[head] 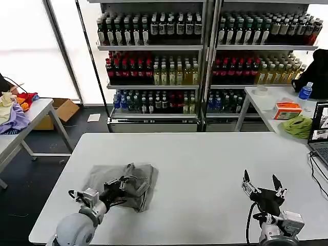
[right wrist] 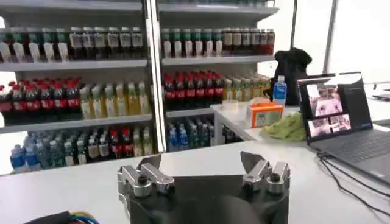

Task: Fold and organize the clothes.

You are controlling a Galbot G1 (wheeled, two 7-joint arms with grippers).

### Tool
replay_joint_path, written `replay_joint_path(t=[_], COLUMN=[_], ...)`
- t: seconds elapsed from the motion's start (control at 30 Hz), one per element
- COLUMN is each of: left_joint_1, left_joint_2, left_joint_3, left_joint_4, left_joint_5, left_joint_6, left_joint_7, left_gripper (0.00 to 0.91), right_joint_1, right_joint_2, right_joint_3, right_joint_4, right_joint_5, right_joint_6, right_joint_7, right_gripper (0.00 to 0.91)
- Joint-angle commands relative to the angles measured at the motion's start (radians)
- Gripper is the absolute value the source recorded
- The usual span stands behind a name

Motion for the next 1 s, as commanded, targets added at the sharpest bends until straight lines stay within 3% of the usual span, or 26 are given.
replay_joint_path(t=[0.03, 0.4, 0.43, 0.47, 0.5, 0.53, 0.8, 1.0], left_joint_1=[-0.058, -0.085, -0.085, -0.086, -0.085, -0.085, -0.055, -0.041], left_joint_2=[-0.027, -0.074, -0.083, -0.092, -0.1, -0.109, -0.114, -0.117], left_joint_3=[0.122, 0.152, 0.151, 0.151, 0.151, 0.153, 0.178, 0.135], left_joint_4=[-0.022, 0.003, 0.012, 0.025, 0.035, 0.051, 0.043, -0.102], left_joint_5=[-0.019, 0.007, 0.012, 0.02, 0.037, 0.071, 0.028, -0.299], left_joint_6=[0.016, 0.042, 0.041, 0.041, 0.038, 0.024, -0.027, -0.082], left_joint_7=[-0.039, -0.046, -0.041, -0.038, -0.029, -0.013, 0.054, 0.035], left_gripper=[0.0, 0.0, 0.04, 0.272, 0.856, 0.907, 0.907, 0.907], right_joint_1=[-0.028, -0.033, -0.034, -0.034, -0.035, -0.036, -0.022, -0.006], right_joint_2=[0.013, 0.013, 0.013, 0.013, 0.012, 0.01, 0.003, -0.003], right_joint_3=[-0.003, -0.01, -0.009, -0.009, -0.01, -0.01, -0.013, -0.027], right_joint_4=[0.009, 0.008, 0.006, 0.005, 0.004, 0.003, -0.01, -0.024], right_joint_5=[-0.023, -0.034, -0.033, -0.033, -0.033, -0.033, -0.033, -0.033], right_joint_6=[0.007, 0.011, 0.013, 0.014, 0.015, 0.016, 0.017, 0.017], right_joint_7=[-0.001, -0.003, -0.003, -0.004, -0.004, -0.004, -0.006, -0.008], right_gripper=[0.907, 0.907, 0.907, 0.907, 0.907, 0.907, 0.907, 0.907])
